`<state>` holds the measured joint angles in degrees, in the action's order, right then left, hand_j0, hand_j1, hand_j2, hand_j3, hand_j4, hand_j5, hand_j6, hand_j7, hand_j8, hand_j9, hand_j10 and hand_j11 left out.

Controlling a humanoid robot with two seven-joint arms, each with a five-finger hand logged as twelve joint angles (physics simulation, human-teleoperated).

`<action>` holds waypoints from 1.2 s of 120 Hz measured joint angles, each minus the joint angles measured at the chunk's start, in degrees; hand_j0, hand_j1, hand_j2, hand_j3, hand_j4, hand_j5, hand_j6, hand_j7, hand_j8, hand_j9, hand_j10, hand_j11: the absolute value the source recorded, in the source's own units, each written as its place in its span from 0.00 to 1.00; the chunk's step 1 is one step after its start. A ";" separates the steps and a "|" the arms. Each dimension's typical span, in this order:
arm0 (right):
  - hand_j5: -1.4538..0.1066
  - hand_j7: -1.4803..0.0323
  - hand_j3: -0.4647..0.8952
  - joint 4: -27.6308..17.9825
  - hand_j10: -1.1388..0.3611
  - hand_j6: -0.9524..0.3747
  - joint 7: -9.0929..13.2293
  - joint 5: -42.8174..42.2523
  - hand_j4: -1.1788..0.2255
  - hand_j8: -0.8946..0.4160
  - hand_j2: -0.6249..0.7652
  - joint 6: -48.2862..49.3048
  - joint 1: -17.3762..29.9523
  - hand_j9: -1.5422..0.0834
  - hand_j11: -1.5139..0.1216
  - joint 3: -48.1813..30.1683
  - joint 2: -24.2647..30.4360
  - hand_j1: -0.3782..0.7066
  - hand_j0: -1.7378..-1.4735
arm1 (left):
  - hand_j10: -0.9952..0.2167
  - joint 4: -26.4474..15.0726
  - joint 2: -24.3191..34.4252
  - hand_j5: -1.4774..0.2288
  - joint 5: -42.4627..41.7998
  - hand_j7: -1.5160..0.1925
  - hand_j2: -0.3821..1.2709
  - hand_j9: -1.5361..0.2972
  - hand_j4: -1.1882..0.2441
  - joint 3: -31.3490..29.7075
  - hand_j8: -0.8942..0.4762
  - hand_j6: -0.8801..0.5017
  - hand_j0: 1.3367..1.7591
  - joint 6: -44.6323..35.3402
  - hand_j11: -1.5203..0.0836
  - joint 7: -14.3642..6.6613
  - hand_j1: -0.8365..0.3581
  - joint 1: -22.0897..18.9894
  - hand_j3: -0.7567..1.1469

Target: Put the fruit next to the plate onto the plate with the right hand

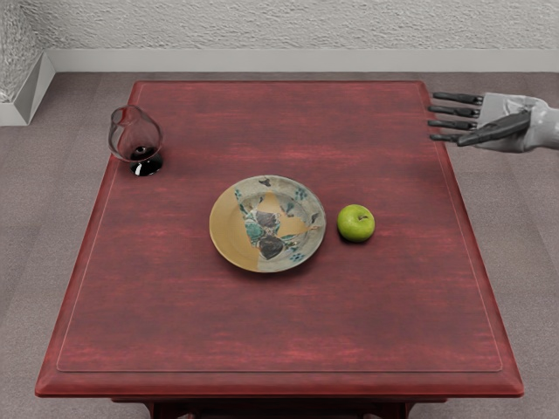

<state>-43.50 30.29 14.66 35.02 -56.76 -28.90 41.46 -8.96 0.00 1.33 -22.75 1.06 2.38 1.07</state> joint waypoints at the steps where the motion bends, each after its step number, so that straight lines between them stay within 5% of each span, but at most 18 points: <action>1: 0.90 0.95 0.34 0.00 0.74 0.69 0.04 0.03 0.82 0.66 0.44 0.00 0.01 0.92 0.90 0.00 0.06 0.07 0.30 | 0.63 0.00 0.00 0.69 0.00 0.71 0.26 0.67 0.67 0.00 0.48 0.47 0.76 0.00 0.76 0.00 0.76 0.03 0.40; 20: 0.90 0.95 0.34 0.02 0.74 0.69 -0.24 0.14 0.82 0.66 0.44 0.00 0.01 0.92 0.90 -0.22 0.05 0.07 0.30 | 0.63 0.00 0.00 0.69 0.00 0.71 0.26 0.67 0.67 0.00 0.48 0.47 0.76 0.00 0.76 0.00 0.76 0.01 0.40; 42: 0.90 0.95 0.34 -3.40 0.74 0.69 -7.06 -19.90 0.82 0.66 0.44 0.00 -0.35 0.92 0.90 -7.63 -0.23 0.07 0.30 | 0.63 0.00 0.00 0.69 0.00 0.71 0.26 0.67 0.67 0.00 0.48 0.47 0.76 0.00 0.76 0.00 0.76 -0.01 0.40; 63: 0.90 0.94 0.34 -23.97 0.73 0.69 -12.62 -45.28 0.81 0.65 0.44 -0.01 2.07 0.92 0.89 -13.11 3.86 0.07 0.30 | 0.63 0.00 0.00 0.69 0.00 0.71 0.26 0.67 0.67 0.00 0.48 0.47 0.76 0.00 0.76 0.00 0.76 -0.01 0.40; 82: 0.89 0.94 0.34 -38.85 0.73 0.68 -13.72 -60.32 0.81 0.65 0.44 -6.33 7.37 0.91 0.89 -13.07 5.83 0.08 0.30 | 0.63 0.00 0.00 0.69 0.00 0.71 0.26 0.67 0.67 0.00 0.48 0.47 0.76 0.00 0.76 0.00 0.76 -0.01 0.40; 102: 0.88 0.93 0.34 -47.97 0.72 0.67 -10.42 -71.22 0.80 0.64 0.44 -23.30 9.75 0.90 0.88 -6.69 5.83 0.09 0.30 | 0.63 0.00 0.00 0.69 0.00 0.71 0.26 0.67 0.67 0.00 0.48 0.47 0.76 0.00 0.76 0.00 0.76 -0.01 0.40; 121: 0.87 0.92 0.34 -51.97 0.71 0.66 -2.68 -75.17 0.79 0.62 0.44 -30.78 10.24 0.89 0.87 -3.07 3.41 0.11 0.30 | 0.63 0.00 0.00 0.69 0.00 0.71 0.26 0.67 0.67 0.00 0.48 0.47 0.76 0.00 0.76 0.00 0.76 0.01 0.40; 144: 0.84 0.88 0.34 -52.92 0.68 0.63 -0.31 -76.56 0.75 0.59 0.43 -35.72 10.45 0.86 0.83 -0.41 1.66 0.15 0.30 | 0.63 0.00 0.00 0.69 0.00 0.71 0.26 0.67 0.67 0.00 0.48 0.47 0.76 0.00 0.76 0.00 0.76 0.03 0.40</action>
<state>-96.41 29.98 -61.90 -0.69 -46.31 -29.31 43.12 -8.96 0.00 1.32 -22.76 1.06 2.38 1.10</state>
